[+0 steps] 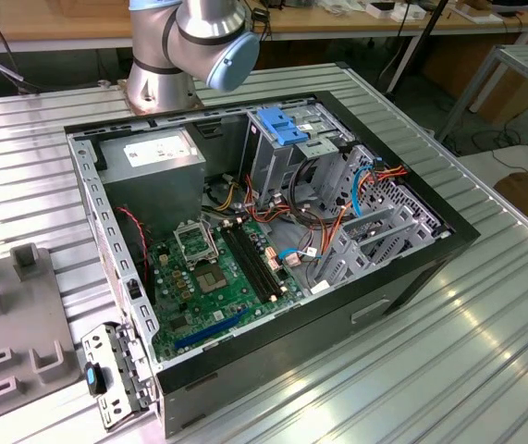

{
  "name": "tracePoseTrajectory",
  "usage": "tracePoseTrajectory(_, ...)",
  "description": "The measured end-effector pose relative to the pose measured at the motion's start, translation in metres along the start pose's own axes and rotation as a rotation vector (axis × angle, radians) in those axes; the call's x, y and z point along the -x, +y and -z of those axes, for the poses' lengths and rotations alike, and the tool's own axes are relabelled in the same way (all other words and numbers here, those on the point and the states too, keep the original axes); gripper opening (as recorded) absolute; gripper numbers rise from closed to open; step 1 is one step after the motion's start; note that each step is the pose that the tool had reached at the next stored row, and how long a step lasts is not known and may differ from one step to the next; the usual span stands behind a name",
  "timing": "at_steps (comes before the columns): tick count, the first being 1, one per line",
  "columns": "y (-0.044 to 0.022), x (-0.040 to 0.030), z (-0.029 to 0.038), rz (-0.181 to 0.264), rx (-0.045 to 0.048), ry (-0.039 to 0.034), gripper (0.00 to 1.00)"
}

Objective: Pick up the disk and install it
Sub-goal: 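Pick up the disk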

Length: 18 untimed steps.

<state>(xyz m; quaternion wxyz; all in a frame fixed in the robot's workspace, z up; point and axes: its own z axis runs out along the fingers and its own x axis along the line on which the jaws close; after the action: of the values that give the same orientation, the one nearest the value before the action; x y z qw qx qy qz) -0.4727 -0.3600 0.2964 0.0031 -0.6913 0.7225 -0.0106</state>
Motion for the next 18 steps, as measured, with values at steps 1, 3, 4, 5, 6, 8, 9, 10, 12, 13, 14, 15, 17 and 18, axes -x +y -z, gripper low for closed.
tracePoseTrajectory(1, 0.0, 0.0, 0.0, 0.003, 0.0, 0.0, 0.38)
tracePoseTrajectory(3, 0.0, 0.0, 0.0, 0.01, -0.0002, -0.0002, 0.38)
tracePoseTrajectory(4, 0.0, 0.0, 0.0, 0.013, -0.0002, -0.0003, 0.38)
tracePoseTrajectory(5, 0.0, 0.0, 0.0, 0.014, -0.0002, -0.0003, 0.38)
tracePoseTrajectory(6, 0.0, 0.0, 0.0, 0.014, -0.0002, -0.0003, 0.38)
tracePoseTrajectory(8, 0.0, 0.0, 0.0, 0.014, -0.0002, -0.0003, 0.38)
tracePoseTrajectory(9, 0.0, 0.0, 0.0, 0.014, -0.0002, -0.0003, 0.38)
tracePoseTrajectory(10, 0.0, 0.0, 0.0, 0.014, -0.0002, -0.0003, 0.38)
tracePoseTrajectory(12, 0.0, 0.0, 0.0, 0.014, -0.0002, -0.0003, 0.37)
tracePoseTrajectory(13, 0.0, 0.0, 0.0, 0.014, -0.0002, -0.0003, 0.37)
tracePoseTrajectory(14, 0.0, 0.0, 0.0, 0.014, -0.0002, -0.0003, 0.37)
tracePoseTrajectory(15, 0.0, 0.0, 0.0, 0.014, -0.0002, -0.0003, 0.37)
tracePoseTrajectory(17, 0.0, 0.0, 0.0, 0.014, -0.0002, -0.0003, 0.37)
tracePoseTrajectory(18, 0.0, 0.0, 0.0, 0.014, -0.0002, -0.0003, 0.37)
